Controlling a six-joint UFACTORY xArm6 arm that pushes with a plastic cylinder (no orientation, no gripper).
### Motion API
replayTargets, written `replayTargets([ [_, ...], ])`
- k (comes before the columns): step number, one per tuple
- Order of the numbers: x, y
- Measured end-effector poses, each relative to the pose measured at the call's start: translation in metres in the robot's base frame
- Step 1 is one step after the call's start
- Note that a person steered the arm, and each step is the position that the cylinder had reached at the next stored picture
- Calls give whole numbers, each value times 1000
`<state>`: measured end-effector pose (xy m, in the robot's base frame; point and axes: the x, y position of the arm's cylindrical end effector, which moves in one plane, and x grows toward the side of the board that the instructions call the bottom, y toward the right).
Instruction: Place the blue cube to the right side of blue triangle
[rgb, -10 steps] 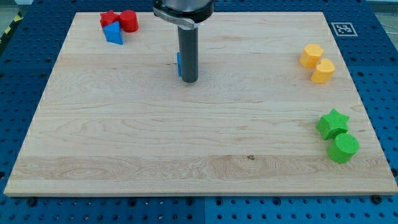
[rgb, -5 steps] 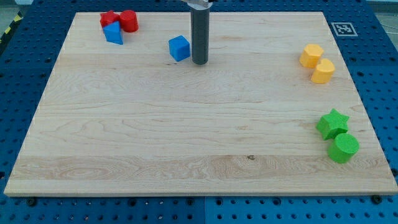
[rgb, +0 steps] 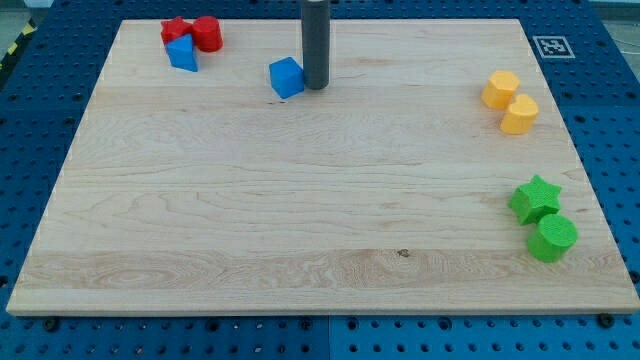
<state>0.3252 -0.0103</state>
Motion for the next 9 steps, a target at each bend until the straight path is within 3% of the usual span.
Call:
replayTargets([
  [3, 0, -13],
  [5, 44, -23],
  [6, 15, -24],
  [9, -3, -32],
])
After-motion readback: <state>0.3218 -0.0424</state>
